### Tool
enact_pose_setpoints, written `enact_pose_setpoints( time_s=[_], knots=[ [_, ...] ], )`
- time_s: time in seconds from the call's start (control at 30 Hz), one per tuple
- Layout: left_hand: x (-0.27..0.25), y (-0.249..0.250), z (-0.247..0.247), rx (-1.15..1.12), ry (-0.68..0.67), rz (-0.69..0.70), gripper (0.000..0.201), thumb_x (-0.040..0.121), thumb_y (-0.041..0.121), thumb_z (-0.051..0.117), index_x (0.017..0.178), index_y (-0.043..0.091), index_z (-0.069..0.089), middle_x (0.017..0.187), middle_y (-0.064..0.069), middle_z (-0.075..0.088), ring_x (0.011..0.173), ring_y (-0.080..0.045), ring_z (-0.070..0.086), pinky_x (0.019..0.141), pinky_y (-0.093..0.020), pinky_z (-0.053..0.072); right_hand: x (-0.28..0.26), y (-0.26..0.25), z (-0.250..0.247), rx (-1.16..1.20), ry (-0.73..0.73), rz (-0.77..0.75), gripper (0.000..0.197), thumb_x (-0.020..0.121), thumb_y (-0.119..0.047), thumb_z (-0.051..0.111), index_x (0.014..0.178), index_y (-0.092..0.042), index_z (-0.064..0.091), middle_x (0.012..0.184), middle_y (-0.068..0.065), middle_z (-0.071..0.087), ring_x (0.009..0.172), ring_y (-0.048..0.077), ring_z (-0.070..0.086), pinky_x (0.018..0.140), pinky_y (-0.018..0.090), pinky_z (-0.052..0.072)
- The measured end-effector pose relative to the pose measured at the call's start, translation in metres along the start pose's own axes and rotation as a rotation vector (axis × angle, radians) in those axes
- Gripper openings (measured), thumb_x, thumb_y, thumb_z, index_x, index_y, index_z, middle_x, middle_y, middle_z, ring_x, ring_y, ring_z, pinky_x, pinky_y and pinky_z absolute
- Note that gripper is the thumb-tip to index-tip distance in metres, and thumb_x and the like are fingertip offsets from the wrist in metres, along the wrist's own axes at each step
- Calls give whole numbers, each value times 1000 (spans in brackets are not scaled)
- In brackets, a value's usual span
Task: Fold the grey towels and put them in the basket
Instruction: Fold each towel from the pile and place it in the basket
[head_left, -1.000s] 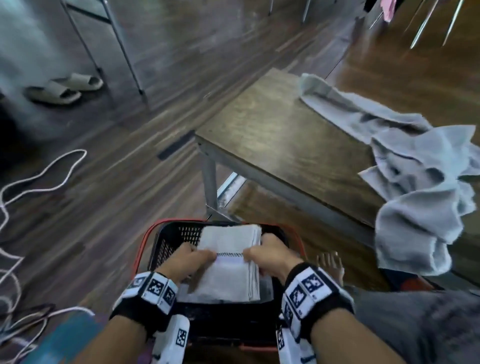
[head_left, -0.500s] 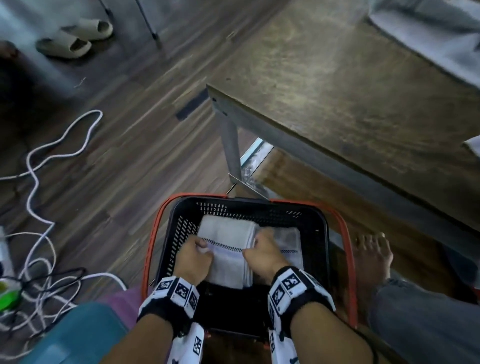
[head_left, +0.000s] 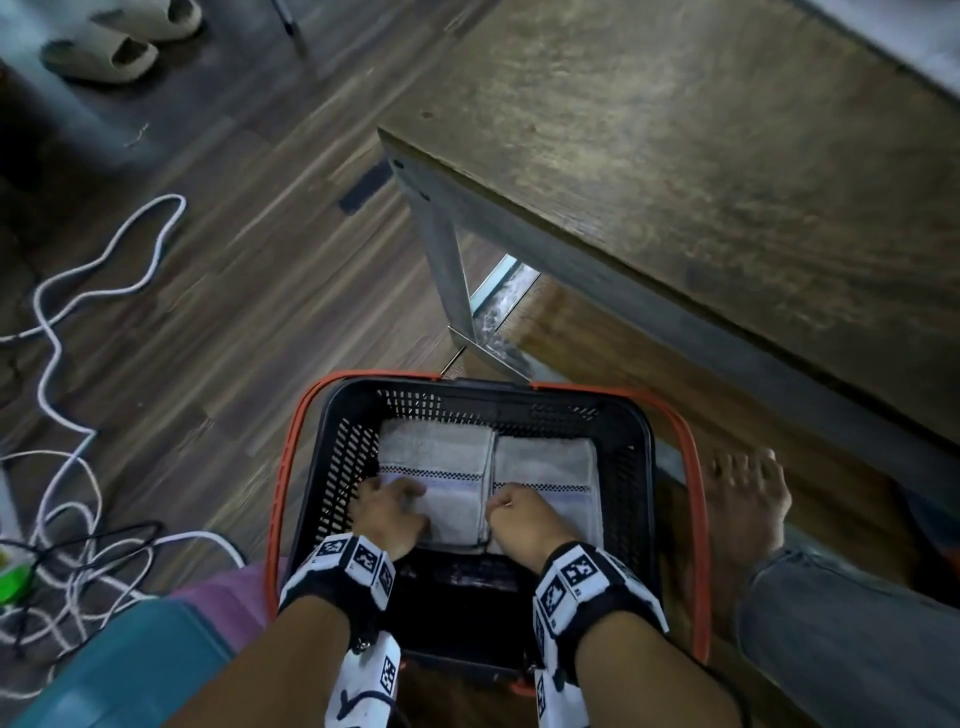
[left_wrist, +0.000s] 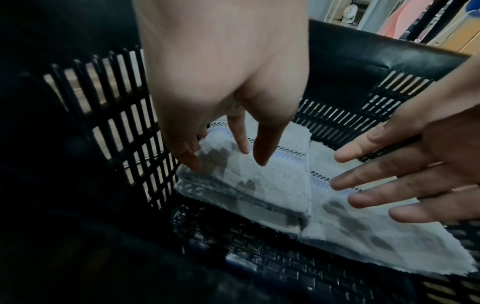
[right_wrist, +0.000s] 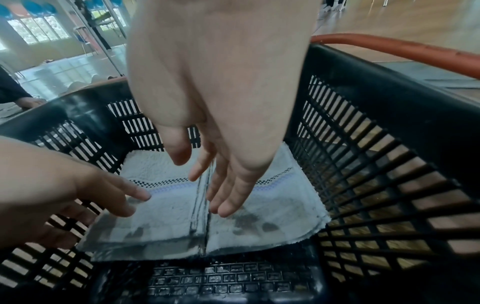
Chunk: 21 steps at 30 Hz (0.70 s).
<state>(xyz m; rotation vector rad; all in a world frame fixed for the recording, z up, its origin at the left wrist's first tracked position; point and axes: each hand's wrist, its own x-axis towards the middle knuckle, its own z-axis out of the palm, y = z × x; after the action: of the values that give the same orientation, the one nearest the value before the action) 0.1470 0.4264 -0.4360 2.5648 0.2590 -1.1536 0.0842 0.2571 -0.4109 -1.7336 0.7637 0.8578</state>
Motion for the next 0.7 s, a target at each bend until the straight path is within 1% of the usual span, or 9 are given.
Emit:
enact_pose_setpoints(
  time_s=[0.13,0.27,0.33,0.4,0.47,0.53,0.57,0.63,0.7],
  knots=[
    [-4,5,-6,-29,-42,-49,46,83,25,77,126,27,61,147,-12,26,138,-34,29,118,-40,28,1,-2,2,11,-5,-27,13,97,-15,48,96,-16,62,100,5,64,96,23,60,89,29,47],
    [-10,13,-13,25,-28,-40,58,88,24,72,140,12,50,149,-10,23,139,-33,28,116,-37,28,-5,-6,-10,1,-32,-40,13,98,-14,48,96,-11,61,113,17,69,106,32,64,98,40,53],
    [-16,19,-18,61,-13,-27,66,88,24,70,144,6,41,152,-10,21,139,-33,28,114,-35,30,-11,-9,-21,3,-11,-43,17,98,-14,47,102,-8,62,117,20,69,97,30,62,91,39,55],
    [-24,28,-25,80,-14,-1,69,88,30,70,146,9,40,150,-12,23,137,-34,32,115,-38,33,-21,-13,-34,-8,20,-55,15,98,-15,46,100,-10,59,119,19,68,90,25,58,73,31,51],
    [-34,40,-34,-15,-60,36,53,88,30,72,136,17,53,143,-15,30,131,-34,41,112,-39,38,-35,-22,-45,-4,20,-76,13,100,-16,45,96,-12,56,116,18,67,99,27,62,76,30,48],
    [-46,54,-44,-215,-96,90,16,93,19,66,109,15,64,132,-17,46,110,-28,55,92,-32,49,-54,-38,-54,-16,-12,-128,23,101,-15,44,79,-13,50,92,13,62,107,32,66,77,33,44],
    [-53,61,-50,-257,-108,134,5,97,15,60,99,13,64,121,-17,56,95,-24,58,77,-29,49,-66,-49,-57,-26,-8,-163,25,99,-14,45,75,-13,49,84,11,57,101,30,66,76,33,43],
    [-70,75,-62,-284,-158,204,19,101,20,51,103,6,64,97,-12,64,72,-21,58,57,-26,41,-94,-75,-63,-23,48,-249,16,95,-12,47,82,-10,58,88,12,61,86,26,61,76,37,46],
    [-92,90,-77,-289,-188,261,32,100,27,52,111,0,64,87,-9,65,62,-19,57,52,-24,38,-125,-100,-72,38,155,-355,17,93,-14,49,94,-4,62,100,14,68,88,29,62,84,45,53]
  ],
)
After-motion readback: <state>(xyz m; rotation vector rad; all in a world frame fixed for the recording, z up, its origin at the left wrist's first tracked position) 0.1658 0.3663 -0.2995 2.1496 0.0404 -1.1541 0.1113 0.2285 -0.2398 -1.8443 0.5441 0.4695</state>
